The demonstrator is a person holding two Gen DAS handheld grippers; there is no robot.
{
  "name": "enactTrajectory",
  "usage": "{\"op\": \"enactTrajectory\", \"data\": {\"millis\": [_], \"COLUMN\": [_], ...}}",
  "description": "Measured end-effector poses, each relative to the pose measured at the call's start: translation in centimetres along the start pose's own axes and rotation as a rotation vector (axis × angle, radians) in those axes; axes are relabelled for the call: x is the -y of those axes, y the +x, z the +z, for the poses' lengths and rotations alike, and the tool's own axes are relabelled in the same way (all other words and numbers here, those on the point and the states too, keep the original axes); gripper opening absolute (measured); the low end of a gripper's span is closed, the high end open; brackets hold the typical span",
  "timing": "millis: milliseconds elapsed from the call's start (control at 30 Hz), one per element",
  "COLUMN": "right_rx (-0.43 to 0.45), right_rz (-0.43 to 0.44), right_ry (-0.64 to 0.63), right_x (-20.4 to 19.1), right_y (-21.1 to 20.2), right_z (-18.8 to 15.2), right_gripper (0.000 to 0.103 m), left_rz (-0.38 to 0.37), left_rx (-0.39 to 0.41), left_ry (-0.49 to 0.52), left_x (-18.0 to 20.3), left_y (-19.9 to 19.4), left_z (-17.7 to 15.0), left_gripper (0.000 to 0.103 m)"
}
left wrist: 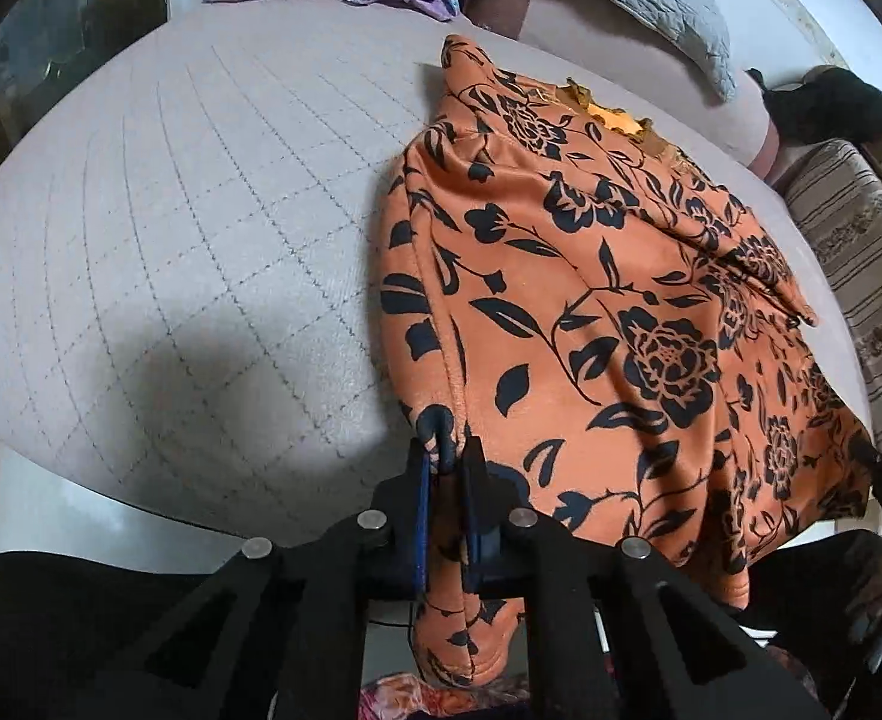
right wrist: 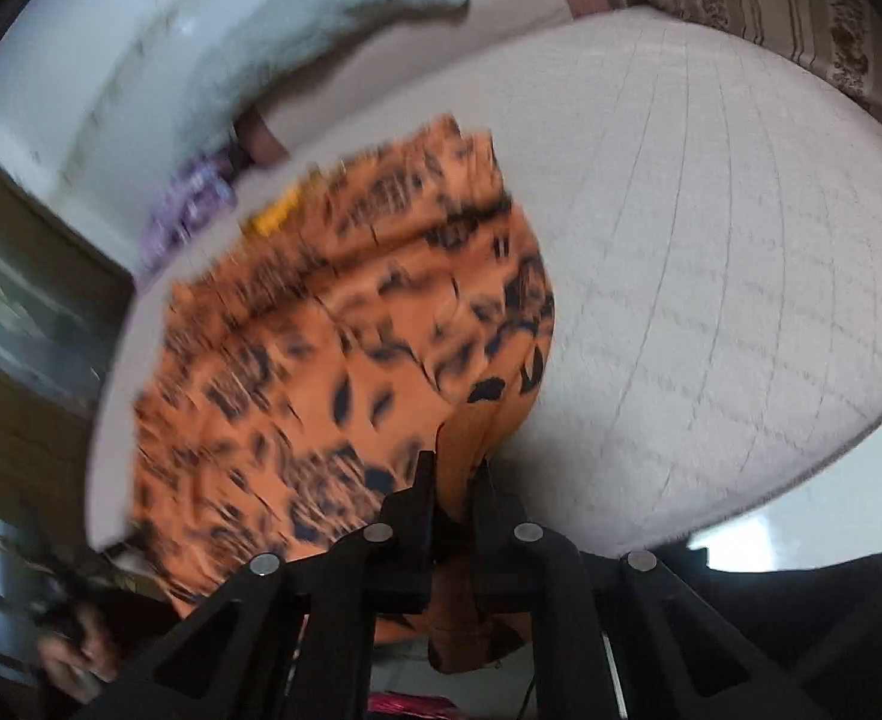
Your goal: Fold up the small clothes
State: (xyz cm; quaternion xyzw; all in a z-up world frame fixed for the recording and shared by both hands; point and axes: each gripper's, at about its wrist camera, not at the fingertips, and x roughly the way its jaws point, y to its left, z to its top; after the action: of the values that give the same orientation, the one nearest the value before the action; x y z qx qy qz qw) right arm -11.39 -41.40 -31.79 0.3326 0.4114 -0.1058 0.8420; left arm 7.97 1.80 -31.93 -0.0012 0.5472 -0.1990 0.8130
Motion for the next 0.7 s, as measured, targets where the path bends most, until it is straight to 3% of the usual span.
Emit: {"op": "enactTrajectory", "data": {"millis": [67, 100, 133, 200, 267, 333, 400, 467, 533, 567, 600, 700], "right_rx": [-0.005, -0.022, -0.050, -0.104, -0.157, -0.172, -0.192, -0.178, -0.179, -0.179, -0.187, -0.198], "right_rz": [0.035, 0.041, 0.032, -0.004, -0.016, -0.048, -0.048, -0.011, -0.026, -0.038, -0.043, 0.038], "right_ry": [0.028, 0.036, 0.042, 0.056, 0.074, 0.081, 0.094, 0.085, 0.023, 0.004, -0.014, 0.017], "right_x": [0.6, 0.8, 1.3, 1.3, 1.9, 2.7, 2.9, 2.7, 2.3, 2.1, 2.0, 2.3], "right_y": [-0.6, -0.5, 0.0, 1.4, 2.8, 3.8, 4.6, 4.7, 4.4, 4.4, 4.5, 3.9], "right_z": [0.7, 0.8, 0.8, 0.8, 0.1, -0.5, -0.8, -0.7, -0.9, -1.0, -0.9, -0.3], "right_gripper": [0.010, 0.010, 0.011, 0.014, 0.016, 0.028, 0.059, 0.064, 0.056, 0.028, 0.010, 0.010], "left_rz": [0.021, 0.026, 0.027, 0.010, 0.001, 0.028, -0.013, -0.021, -0.031, -0.042, -0.064, -0.136], "left_rx": [-0.020, -0.056, -0.087, -0.175, -0.219, -0.240, -0.241, -0.241, -0.238, -0.238, -0.235, -0.225], "left_ry": [0.006, -0.001, -0.009, -0.053, -0.066, -0.042, -0.048, -0.048, -0.048, -0.046, -0.044, -0.049], "left_x": [-0.2, -0.2, -0.6, -0.6, -0.4, 0.0, 0.3, 0.4, 0.7, 0.6, 0.5, 0.1], "left_y": [0.1, 0.5, 0.7, 1.9, 2.8, 3.3, 3.3, 3.0, 2.9, 2.5, 2.0, 0.5], "left_z": [-0.5, -0.9, -1.3, -1.9, -2.4, -2.9, -3.0, -3.0, -2.9, -3.0, -2.9, -1.8], "left_gripper": [0.017, 0.036, 0.063, 0.076, 0.076, 0.071, 0.057, 0.047, 0.027, 0.020, 0.013, 0.011]}}
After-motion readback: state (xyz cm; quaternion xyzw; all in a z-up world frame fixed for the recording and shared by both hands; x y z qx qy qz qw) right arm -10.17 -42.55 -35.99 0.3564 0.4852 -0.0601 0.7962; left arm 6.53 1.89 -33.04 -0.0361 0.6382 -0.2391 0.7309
